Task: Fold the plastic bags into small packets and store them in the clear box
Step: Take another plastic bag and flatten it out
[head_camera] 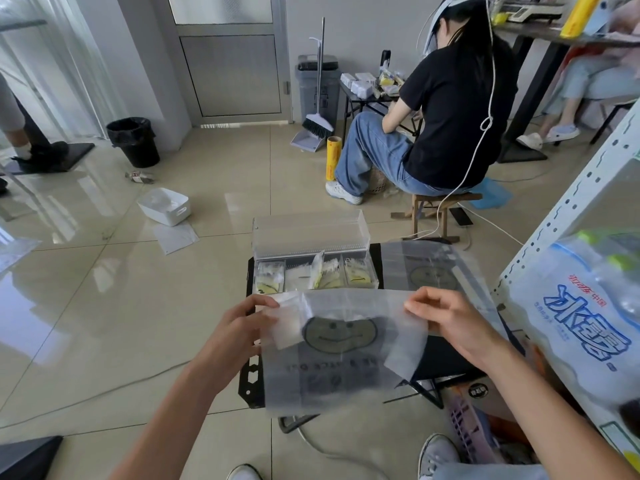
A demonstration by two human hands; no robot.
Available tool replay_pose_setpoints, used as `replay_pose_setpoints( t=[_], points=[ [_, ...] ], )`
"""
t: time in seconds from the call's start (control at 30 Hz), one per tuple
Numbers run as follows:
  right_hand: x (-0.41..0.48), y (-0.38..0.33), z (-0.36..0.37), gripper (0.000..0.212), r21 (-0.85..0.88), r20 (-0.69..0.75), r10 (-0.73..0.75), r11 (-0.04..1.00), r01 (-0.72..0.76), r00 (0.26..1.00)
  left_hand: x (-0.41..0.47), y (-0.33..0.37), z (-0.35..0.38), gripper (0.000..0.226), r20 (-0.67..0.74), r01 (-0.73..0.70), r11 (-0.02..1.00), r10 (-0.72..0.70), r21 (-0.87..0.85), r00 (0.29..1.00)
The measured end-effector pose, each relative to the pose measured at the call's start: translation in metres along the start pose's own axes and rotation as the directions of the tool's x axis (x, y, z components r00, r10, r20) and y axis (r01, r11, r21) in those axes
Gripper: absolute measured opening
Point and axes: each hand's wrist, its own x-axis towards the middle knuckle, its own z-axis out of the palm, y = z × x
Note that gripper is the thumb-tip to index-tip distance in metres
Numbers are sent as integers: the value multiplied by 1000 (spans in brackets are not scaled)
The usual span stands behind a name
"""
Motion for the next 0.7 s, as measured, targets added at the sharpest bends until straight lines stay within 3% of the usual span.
replay_pose_setpoints(
  t=[0.07, 0.13, 0.23, 0.43, 0.57, 0.7],
  points=[
    [-1, 1, 0, 28, -53, -38, -56, 997, 53, 998, 0, 2, 3, 10, -29, 11, 998, -13, -57, 1000],
    [-2, -2, 3, 45, -17, -74, -91, 996, 90, 993, 0, 3, 4, 9, -80, -28, 998, 24, -48, 997],
    [-4, -10, 9, 59, 44, -155, -119, 991, 127, 981, 1, 0, 0, 35, -127, -47, 998, 42, -38, 991],
    [-9, -13, 10, 31, 20, -158, -132, 990, 137, 979, -1, 6, 5, 25, -27, 90, 990, -94, -112, 995],
    [-6, -10, 10, 23, 54, -180, -108, 991, 120, 978, -4, 5, 5, 19, -1, 27, 1000, -27, -3, 1000],
    [-4, -10, 10, 27, 100, -156, -111, 987, 128, 981, -5, 9, 3, 17, 5, 0, 999, 0, -44, 1000]
  ],
)
